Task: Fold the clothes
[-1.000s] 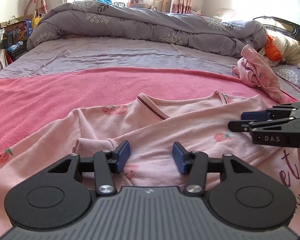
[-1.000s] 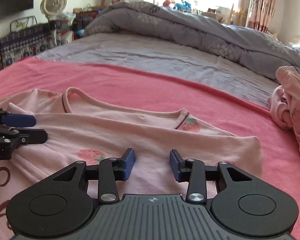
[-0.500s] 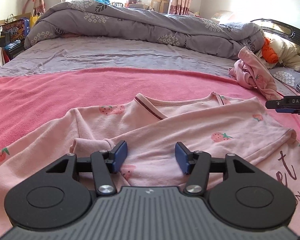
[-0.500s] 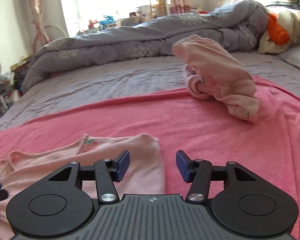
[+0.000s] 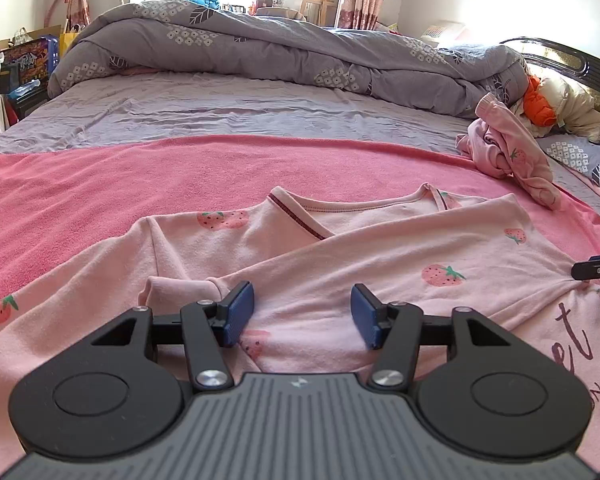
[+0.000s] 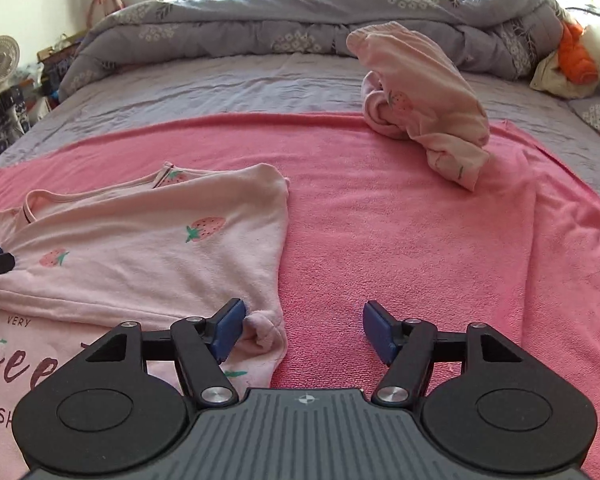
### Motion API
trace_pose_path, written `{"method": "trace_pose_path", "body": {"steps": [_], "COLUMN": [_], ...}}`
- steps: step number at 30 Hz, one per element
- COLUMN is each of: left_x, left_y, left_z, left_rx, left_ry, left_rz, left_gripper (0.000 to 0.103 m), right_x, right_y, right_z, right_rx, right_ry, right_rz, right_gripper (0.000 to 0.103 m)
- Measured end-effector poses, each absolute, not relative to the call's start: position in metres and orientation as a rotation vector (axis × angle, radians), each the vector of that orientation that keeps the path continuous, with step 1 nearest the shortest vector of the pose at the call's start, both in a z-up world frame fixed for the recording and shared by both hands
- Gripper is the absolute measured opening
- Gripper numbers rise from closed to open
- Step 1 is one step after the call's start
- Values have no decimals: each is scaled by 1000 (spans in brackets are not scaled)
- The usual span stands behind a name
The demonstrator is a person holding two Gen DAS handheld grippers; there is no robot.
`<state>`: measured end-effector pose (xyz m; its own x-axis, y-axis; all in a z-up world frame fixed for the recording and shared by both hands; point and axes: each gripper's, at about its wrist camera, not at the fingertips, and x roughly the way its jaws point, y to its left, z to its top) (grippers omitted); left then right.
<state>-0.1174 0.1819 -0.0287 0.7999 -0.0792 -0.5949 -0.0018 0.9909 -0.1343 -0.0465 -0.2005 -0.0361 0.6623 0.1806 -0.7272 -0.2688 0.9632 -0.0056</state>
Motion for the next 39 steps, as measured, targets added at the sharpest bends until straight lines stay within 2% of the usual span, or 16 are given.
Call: {"method": "trace_pose_path", "body": {"steps": [1,4,6,8,12,14,16,22,26,27,30,32,35,39], "left_x": [-117,-117,-117,-118,-141,-154,-161,-187,-247,-263,-310,-336,-375,-428], "left_y": [182,182,182,182,188,182,174,194,207,213,236,251,273,296], "left_z": [-29,-29,-28,-27,-12,-9,-16,-8,4,5,10,10,9,7], "left_rx": [-131,-131,-128,-131,-159,-71,76,-36,-54,-76,-136,-173,-241,-383], "left_ry": [643,644,645,645,640,654,690,682,607,594,573,560,541,458], "left_rz": [-42,-41,-41,-48,-54,-5,106,147,252,274,395,471,570,682], "left_gripper": [60,60,60,62,63,76,80,78,79,79,78,78,78,78], "right_x": [-47,-41,-34,-36,-52,-58,-63,-82,-93,-96,-101,-105,-112,-113], "right_y": [-199,-201,-211,-215,-215,-218,-218,-180,-141,-125,-67,-23,38,97], "right_z": [-36,-45,-48,-42,-22,-12,-6,7,14,16,18,16,3,-33], "right_rx": [-155,-207,-111,-59,-105,-93,-54,-23,-16,-32,-87,-114,-163,-299], "right_ry": [795,790,822,820,750,723,707,656,637,627,595,606,621,679], "right_rz": [249,231,231,240,238,253,296,480,615,655,761,830,926,911], "right_gripper": [65,79,79,75,75,75,75,75,75,74,61,46,43,45]}}
